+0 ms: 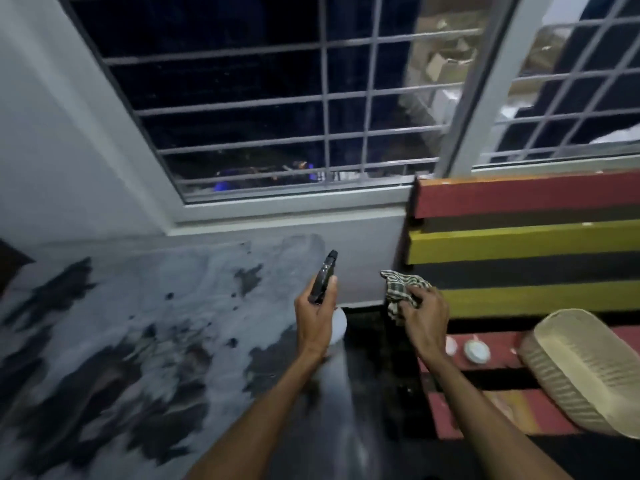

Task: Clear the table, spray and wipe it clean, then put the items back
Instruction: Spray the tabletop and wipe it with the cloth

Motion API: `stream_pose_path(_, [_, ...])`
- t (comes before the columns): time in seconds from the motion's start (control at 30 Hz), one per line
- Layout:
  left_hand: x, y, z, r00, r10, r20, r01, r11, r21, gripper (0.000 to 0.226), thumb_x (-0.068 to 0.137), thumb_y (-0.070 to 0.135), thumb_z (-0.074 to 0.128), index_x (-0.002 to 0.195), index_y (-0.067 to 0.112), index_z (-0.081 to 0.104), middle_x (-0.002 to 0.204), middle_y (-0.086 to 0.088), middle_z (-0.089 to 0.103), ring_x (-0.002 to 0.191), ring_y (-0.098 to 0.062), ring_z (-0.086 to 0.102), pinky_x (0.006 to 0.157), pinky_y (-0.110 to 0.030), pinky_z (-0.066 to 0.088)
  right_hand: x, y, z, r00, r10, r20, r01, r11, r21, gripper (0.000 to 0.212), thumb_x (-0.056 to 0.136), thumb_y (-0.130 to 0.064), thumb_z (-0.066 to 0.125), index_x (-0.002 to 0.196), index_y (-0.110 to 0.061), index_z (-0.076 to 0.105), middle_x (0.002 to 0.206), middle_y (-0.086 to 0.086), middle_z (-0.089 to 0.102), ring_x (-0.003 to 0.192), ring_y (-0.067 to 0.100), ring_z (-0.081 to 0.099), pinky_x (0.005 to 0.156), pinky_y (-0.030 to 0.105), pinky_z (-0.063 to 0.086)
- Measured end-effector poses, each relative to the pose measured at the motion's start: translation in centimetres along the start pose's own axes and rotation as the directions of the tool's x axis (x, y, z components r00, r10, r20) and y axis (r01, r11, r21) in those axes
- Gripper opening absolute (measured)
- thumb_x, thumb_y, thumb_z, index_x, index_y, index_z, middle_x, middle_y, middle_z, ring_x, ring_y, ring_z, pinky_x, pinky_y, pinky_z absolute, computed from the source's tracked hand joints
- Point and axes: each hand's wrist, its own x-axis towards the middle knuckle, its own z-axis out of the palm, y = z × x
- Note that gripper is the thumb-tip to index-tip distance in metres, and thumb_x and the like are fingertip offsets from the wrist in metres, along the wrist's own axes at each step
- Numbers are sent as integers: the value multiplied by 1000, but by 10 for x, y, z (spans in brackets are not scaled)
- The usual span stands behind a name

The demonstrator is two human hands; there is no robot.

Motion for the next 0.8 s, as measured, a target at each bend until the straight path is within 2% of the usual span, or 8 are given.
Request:
stream_pose_path(0.07, [20, -20, -85, 997, -9, -71, 9, 1000, -1, 21, 98, 30, 66, 79, 20, 63, 63, -5, 53, 58, -16, 51, 56, -28, 41, -36, -58, 54, 998, -31, 55, 32, 1000, 0, 39, 76, -9, 72, 115, -8, 73, 108, 16, 67, 105, 34, 60, 96, 32, 41])
stream_pose_path(0.17, [45, -44, -172, 997, 24, -72, -15, 992, 123, 21, 100, 40, 61, 89, 22, 62, 65, -12, 51, 58, -24, 50, 55, -34, 39, -71, -111, 114, 992, -70, 101, 71, 997, -3, 36, 74, -14, 70, 109, -13, 75, 107, 12, 72, 104, 31, 63, 93, 34, 47])
stream_pose_path(0.3, [71, -78, -254, 998, 26, -57, -7, 950, 311, 33, 101, 52, 50, 97, 21, 43, 74, -1, 44, 62, -19, 47, 59, -39, 42, -99, -155, 180, 978, -73, 194, 80, 996, -33, 32, 71, -24, 62, 99, -17, 75, 96, 5, 72, 92, 23, 66, 79, 29, 48])
stream_pose_path(0.37, [76, -94, -280, 1000, -7, -30, 16, 947, 322, 26, 101, 48, 52, 106, 24, 43, 84, -5, 52, 71, -23, 56, 65, -44, 49, -109, -170, 200, 976, -64, 208, 73, 997, -33, 30, 73, -27, 60, 98, -17, 74, 94, 5, 69, 90, 22, 65, 77, 29, 48])
stream_pose_path(0.47, [81, -108, -301, 999, -46, 17, 39, 951, 306, 36, 102, 46, 53, 132, 25, 52, 109, -8, 64, 94, -23, 64, 80, -40, 53, -118, -188, 210, 987, -66, 148, 68, 998, -5, 27, 79, -13, 68, 105, -12, 75, 106, 12, 64, 98, 27, 60, 88, 32, 45])
stream_pose_path(0.57, [87, -104, -302, 996, -81, 37, 70, 969, 239, 27, 103, 36, 57, 108, 11, 65, 79, -20, 58, 69, -30, 58, 63, -46, 49, -114, -188, 211, 994, -22, 110, 24, 1000, -18, 25, 77, -13, 67, 100, -11, 75, 105, 14, 64, 97, 30, 61, 84, 32, 45])
stream_pose_path(0.67, [91, -100, -294, 995, -89, 37, 77, 969, 234, 31, 101, 31, 61, 85, 4, 61, 62, -4, 45, 54, -11, 45, 55, -27, 36, -103, -177, 211, 997, 25, 67, -23, 999, -27, 24, 72, -25, 59, 87, -12, 73, 92, 13, 65, 88, 31, 64, 75, 34, 47])
stream_pose_path(0.8, [94, -103, -278, 995, -96, -20, 98, 950, 297, 36, 97, 36, 67, 72, 11, 60, 56, 4, 46, 50, -6, 44, 50, -19, 34, -92, -184, 198, 998, 50, -22, -50, 998, 35, 30, 78, -6, 68, 107, -9, 75, 109, 17, 63, 105, 35, 59, 92, 35, 43])
